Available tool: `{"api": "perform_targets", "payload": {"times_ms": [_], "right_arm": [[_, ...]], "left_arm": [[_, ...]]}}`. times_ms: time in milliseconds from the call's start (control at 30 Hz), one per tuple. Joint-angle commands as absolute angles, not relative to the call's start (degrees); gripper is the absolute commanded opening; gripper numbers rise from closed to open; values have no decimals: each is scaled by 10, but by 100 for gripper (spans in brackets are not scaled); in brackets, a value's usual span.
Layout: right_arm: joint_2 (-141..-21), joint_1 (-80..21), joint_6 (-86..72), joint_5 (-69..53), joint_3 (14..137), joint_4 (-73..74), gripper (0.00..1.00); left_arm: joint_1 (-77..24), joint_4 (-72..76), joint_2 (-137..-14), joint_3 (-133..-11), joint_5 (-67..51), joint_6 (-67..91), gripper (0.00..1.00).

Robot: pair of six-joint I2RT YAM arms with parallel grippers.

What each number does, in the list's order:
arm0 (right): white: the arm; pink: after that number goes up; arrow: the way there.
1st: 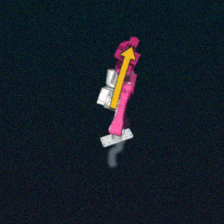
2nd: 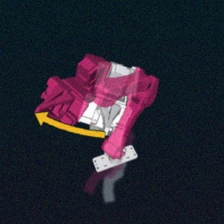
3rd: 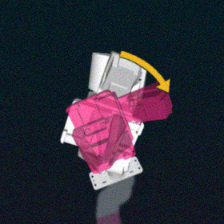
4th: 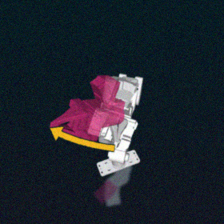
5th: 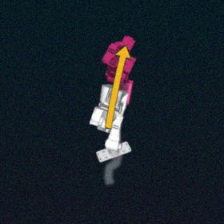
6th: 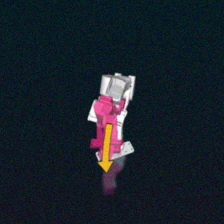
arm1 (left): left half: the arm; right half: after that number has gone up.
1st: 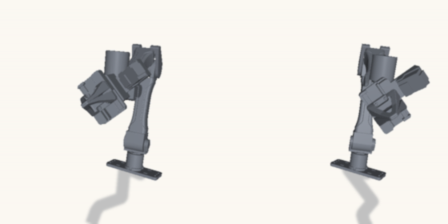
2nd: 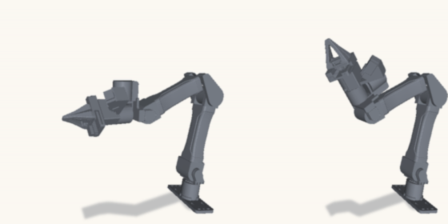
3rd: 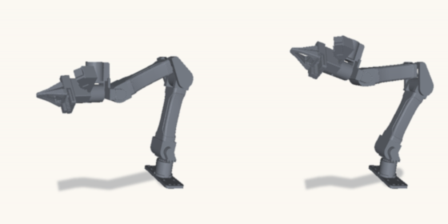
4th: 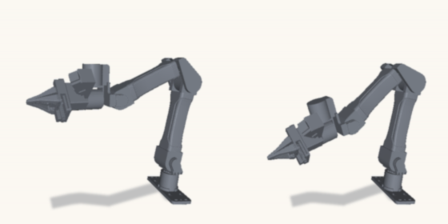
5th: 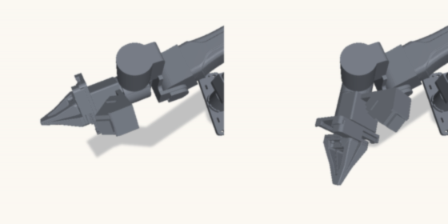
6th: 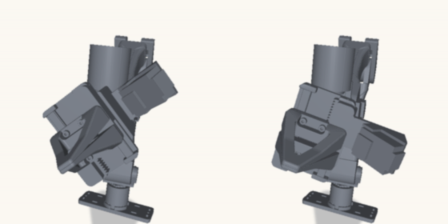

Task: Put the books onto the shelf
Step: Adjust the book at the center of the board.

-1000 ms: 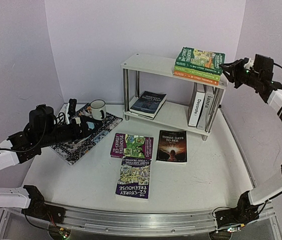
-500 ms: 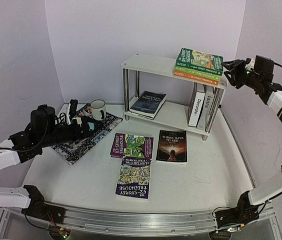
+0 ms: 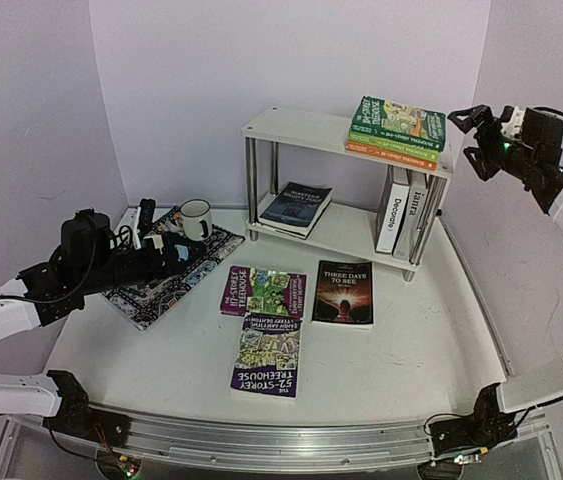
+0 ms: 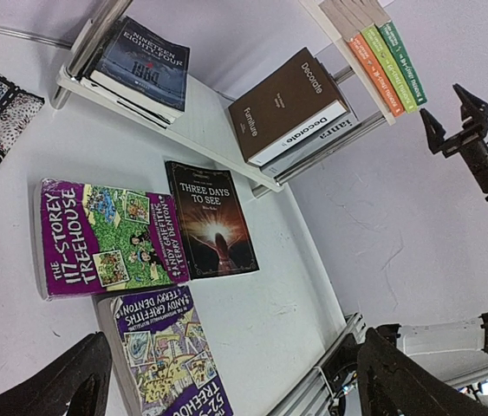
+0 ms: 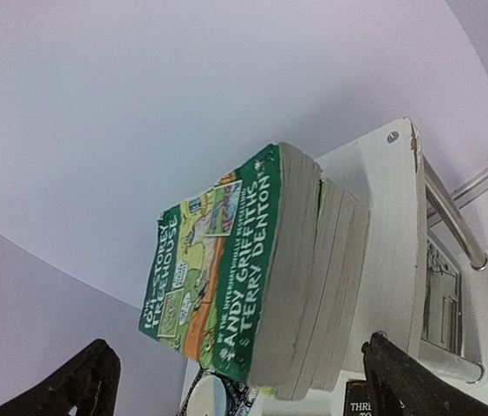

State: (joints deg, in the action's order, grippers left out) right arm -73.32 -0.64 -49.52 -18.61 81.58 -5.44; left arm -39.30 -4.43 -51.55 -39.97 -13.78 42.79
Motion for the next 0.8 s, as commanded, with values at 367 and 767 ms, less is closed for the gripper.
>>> {"api": "perform_targets", "payload": {"times_ms": [367,767], "right_arm": [[-528,-5,-409,-305,549,0,98],[-533,-276,-391,-114,343,-58,98]], "left_arm": [[-390,-6,-549,-387,-153,409,100],[-391,44,-614,-372,-167,420,100]]}}
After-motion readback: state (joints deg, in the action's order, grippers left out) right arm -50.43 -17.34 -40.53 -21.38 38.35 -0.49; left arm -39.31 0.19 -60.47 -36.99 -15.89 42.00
